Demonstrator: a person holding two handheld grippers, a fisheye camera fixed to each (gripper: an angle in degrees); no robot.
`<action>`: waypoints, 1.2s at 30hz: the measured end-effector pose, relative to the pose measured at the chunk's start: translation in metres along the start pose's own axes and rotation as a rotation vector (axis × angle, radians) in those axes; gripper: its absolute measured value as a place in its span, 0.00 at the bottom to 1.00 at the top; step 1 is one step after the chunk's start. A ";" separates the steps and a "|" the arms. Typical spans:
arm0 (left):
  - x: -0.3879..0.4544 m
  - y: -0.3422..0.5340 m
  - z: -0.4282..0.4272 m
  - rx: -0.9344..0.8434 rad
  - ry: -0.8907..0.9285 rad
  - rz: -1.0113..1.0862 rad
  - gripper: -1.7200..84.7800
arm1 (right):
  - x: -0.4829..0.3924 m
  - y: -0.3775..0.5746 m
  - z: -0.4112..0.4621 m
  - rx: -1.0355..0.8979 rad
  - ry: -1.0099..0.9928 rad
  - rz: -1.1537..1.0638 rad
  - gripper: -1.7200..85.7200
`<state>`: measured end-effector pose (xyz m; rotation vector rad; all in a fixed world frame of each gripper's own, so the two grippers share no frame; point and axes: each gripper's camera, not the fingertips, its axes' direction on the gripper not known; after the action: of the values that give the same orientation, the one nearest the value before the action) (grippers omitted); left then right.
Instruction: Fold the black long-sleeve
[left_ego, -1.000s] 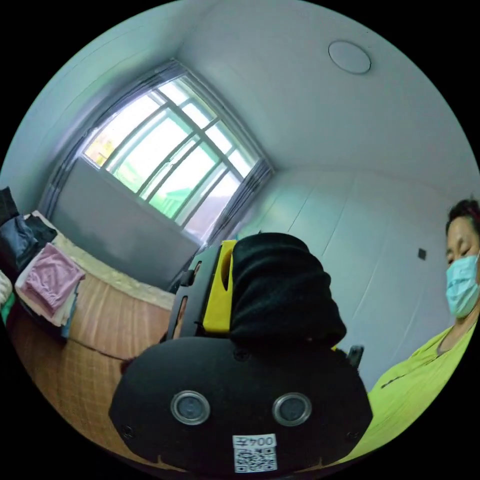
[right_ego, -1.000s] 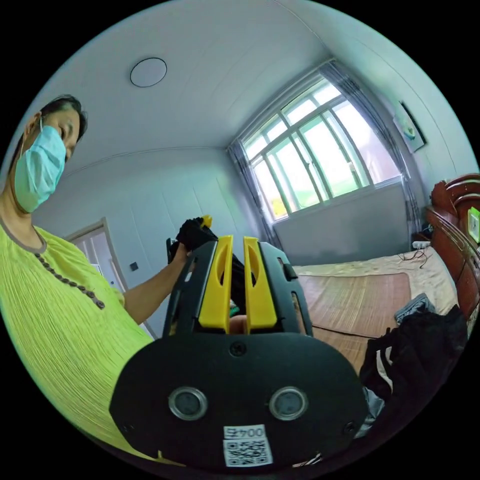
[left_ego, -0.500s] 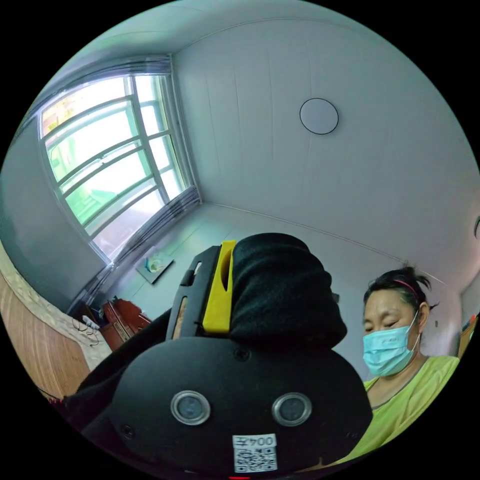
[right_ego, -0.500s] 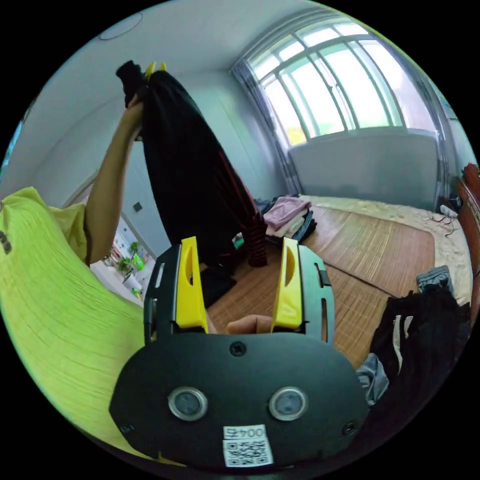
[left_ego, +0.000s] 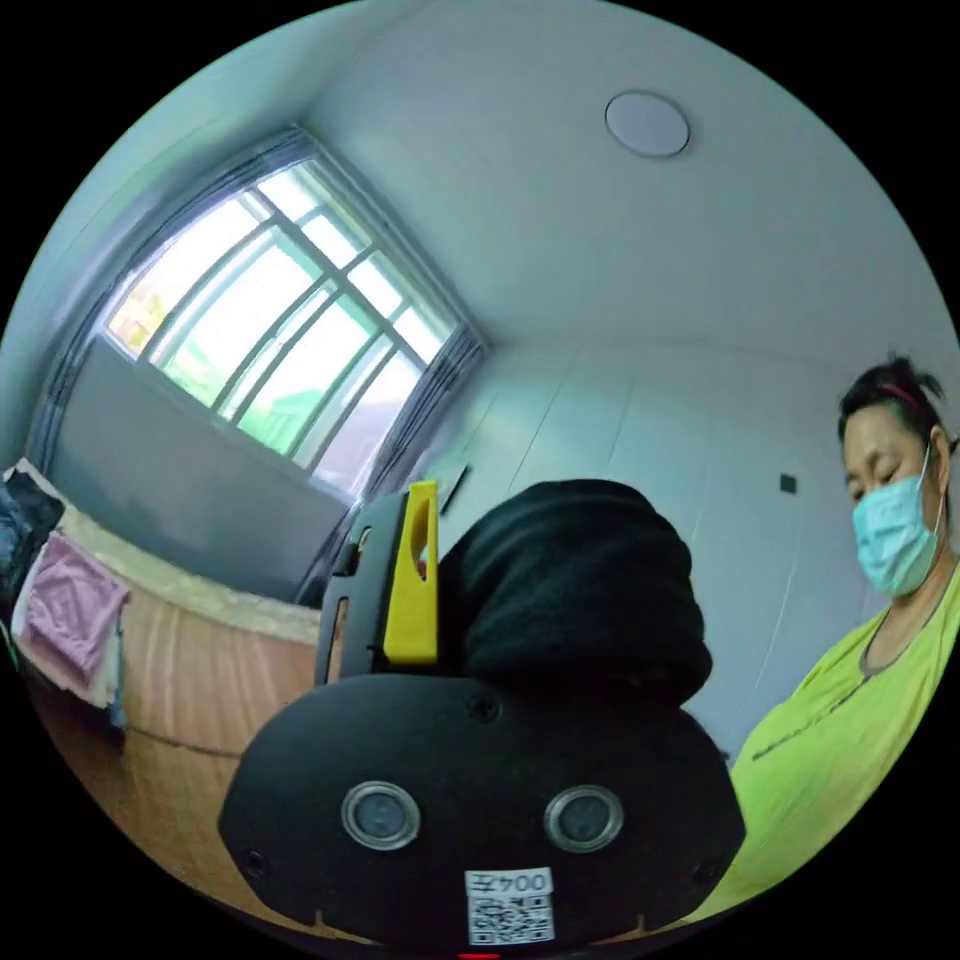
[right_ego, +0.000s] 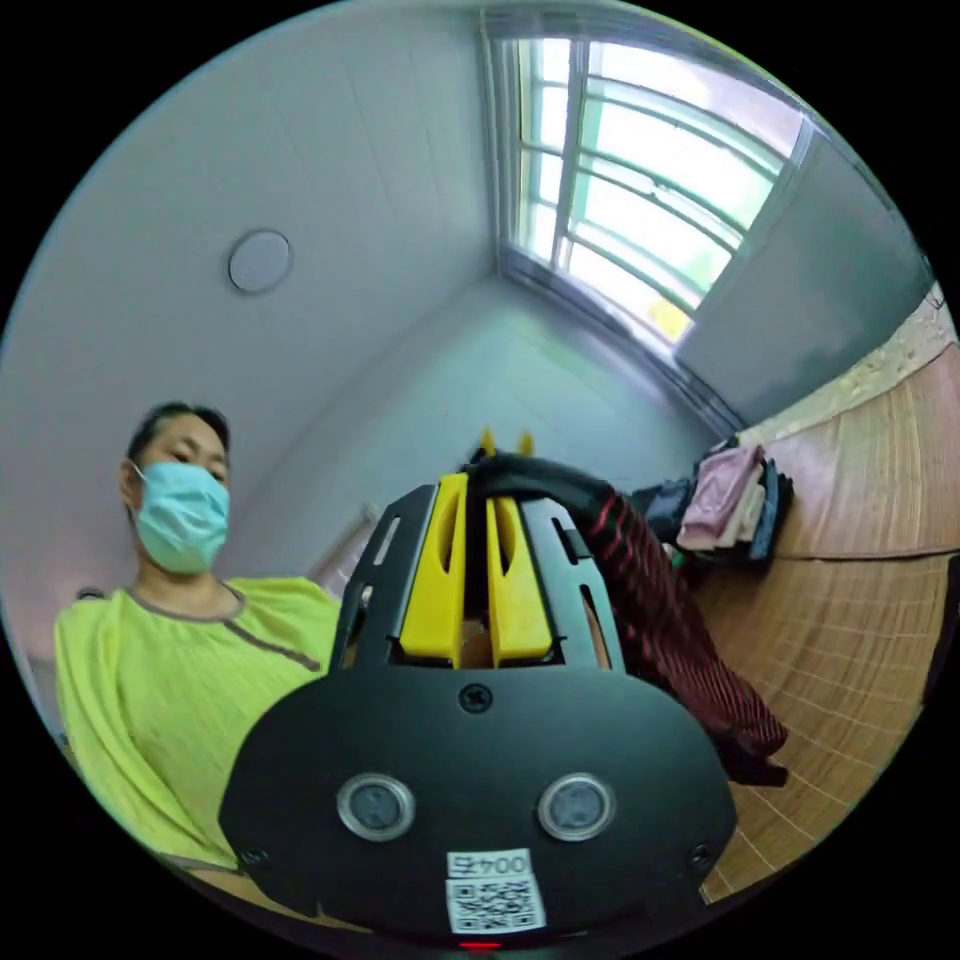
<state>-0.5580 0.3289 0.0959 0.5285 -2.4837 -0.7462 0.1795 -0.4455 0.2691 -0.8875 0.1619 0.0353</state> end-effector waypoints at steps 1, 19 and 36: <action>-0.027 0.014 -0.007 -0.064 -0.022 -0.079 0.15 | -0.006 -0.013 -0.011 0.059 -0.019 0.005 0.06; -0.194 0.137 -0.082 -0.323 0.502 -0.764 0.32 | -0.040 -0.085 0.056 0.123 0.005 0.060 0.07; -0.225 0.115 -0.171 0.088 0.230 -0.759 0.07 | -0.042 -0.048 -0.014 0.395 0.170 0.008 0.07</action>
<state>-0.3080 0.4585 0.2121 1.5387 -2.0790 -0.7804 0.1412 -0.4851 0.3037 -0.4946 0.3196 -0.0632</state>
